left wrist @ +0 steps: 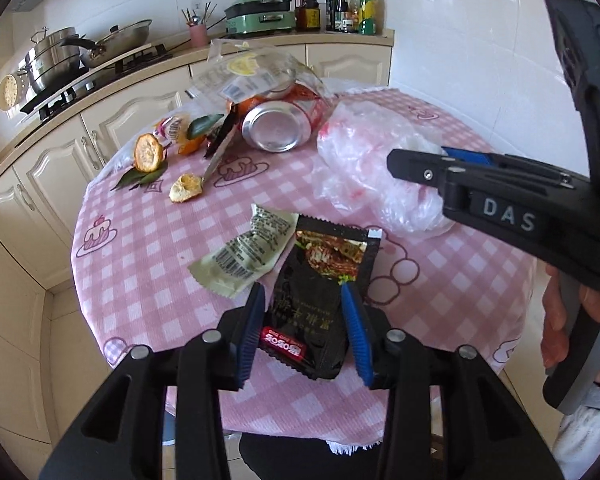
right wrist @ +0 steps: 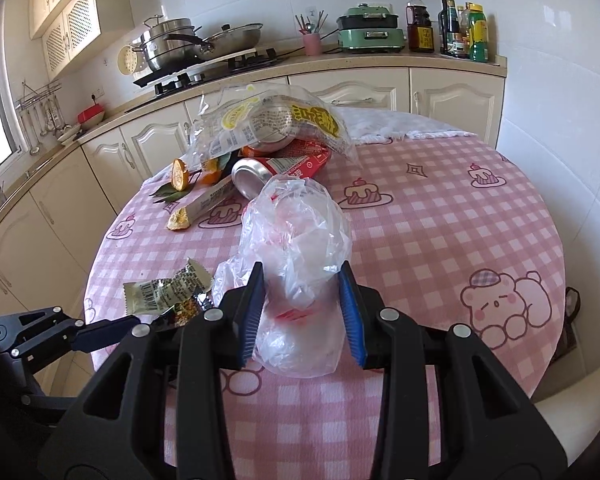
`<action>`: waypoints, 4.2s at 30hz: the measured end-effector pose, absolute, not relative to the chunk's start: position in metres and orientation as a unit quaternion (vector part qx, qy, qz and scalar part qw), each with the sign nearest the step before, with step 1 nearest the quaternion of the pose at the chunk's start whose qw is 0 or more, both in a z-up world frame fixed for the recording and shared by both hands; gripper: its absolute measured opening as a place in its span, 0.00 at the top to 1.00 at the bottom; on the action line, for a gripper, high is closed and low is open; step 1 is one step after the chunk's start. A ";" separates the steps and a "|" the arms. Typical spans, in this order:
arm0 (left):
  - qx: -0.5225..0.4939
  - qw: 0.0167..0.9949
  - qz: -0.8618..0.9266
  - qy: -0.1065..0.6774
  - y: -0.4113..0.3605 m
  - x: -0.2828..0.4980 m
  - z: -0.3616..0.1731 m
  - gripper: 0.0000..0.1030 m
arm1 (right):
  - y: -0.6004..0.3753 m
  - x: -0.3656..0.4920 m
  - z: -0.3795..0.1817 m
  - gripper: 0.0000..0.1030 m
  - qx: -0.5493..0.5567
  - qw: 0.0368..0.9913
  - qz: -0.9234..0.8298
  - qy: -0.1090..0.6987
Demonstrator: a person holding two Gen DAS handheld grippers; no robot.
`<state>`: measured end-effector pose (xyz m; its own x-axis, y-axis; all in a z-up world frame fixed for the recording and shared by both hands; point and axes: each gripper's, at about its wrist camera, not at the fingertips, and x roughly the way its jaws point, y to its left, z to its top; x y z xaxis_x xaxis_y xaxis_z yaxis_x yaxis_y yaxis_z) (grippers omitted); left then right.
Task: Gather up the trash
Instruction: 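Grasp the black snack wrapper with the left tool while the right tool grasps the clear plastic bag, then carry both items over the blue bin and open both tools to drop them, then move both open tools back over the table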
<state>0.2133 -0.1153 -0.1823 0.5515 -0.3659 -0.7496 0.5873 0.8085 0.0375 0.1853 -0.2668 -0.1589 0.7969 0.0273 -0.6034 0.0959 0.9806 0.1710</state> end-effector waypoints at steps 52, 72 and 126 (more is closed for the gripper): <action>-0.143 0.864 0.100 0.472 0.298 0.307 -0.342 0.99 | 0.134 0.326 -0.310 0.65 -0.085 0.878 0.238 0.406; -0.114 0.880 0.131 0.443 0.303 0.338 -0.393 0.38 | 0.142 0.364 -0.395 0.63 -0.084 0.858 0.197 0.466; -0.066 0.958 0.077 0.269 0.157 0.212 -0.174 0.29 | -0.015 0.221 -0.146 0.40 -0.032 0.958 0.150 0.242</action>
